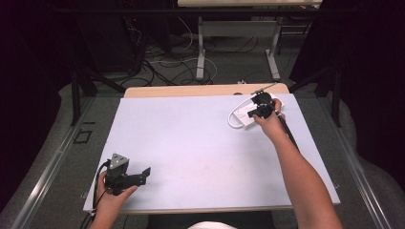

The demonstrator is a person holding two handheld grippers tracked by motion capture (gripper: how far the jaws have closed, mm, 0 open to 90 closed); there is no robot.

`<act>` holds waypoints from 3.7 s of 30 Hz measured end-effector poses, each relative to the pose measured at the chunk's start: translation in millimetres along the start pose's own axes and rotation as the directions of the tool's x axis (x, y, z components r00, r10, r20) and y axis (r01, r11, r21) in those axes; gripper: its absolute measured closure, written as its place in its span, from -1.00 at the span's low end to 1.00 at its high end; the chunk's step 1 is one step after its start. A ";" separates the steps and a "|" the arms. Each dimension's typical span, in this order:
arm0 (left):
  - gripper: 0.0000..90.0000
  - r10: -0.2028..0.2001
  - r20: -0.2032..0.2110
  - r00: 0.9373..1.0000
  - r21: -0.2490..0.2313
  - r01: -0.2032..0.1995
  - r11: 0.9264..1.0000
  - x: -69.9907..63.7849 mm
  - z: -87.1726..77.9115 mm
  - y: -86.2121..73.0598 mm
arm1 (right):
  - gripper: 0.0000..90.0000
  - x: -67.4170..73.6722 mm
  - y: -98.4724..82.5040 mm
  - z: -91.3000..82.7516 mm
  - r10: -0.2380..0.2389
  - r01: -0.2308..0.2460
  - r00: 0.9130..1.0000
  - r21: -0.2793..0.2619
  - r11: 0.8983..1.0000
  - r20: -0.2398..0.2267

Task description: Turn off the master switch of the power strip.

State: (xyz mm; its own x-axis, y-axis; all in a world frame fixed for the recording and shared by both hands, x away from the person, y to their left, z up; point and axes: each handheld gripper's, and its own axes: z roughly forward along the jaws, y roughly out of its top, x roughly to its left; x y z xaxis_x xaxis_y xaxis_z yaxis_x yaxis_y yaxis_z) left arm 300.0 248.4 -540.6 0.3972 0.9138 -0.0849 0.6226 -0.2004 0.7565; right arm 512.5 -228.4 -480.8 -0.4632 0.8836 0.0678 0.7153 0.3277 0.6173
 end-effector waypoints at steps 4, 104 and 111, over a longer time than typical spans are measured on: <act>-0.80 0.004 0.000 1.000 0.006 -0.004 1.000 0.5 -0.5 -0.1 | 1.00 1.6 -0.1 7.2 0.014 -0.014 1.000 0.007 1.000 -0.004; -0.79 -0.034 -0.006 0.999 0.003 0.034 0.999 0.6 -2.0 -4.9 | 0.93 11.3 16.4 45.1 0.033 -0.031 0.998 -0.037 0.999 0.047; -0.79 -0.033 -0.006 0.999 0.008 0.033 0.999 0.7 -1.3 -4.9 | 0.53 9.9 16.4 42.7 0.026 -0.024 0.998 -0.033 0.999 0.063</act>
State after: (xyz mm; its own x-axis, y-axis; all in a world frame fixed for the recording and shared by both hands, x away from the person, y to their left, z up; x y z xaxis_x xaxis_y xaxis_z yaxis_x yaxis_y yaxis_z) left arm 296.4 250.4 -543.5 0.3729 0.9218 -0.1060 0.6407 -0.1732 0.7480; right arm 542.0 -200.0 -503.5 -0.4110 0.9110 0.0342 0.7085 0.2956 0.6408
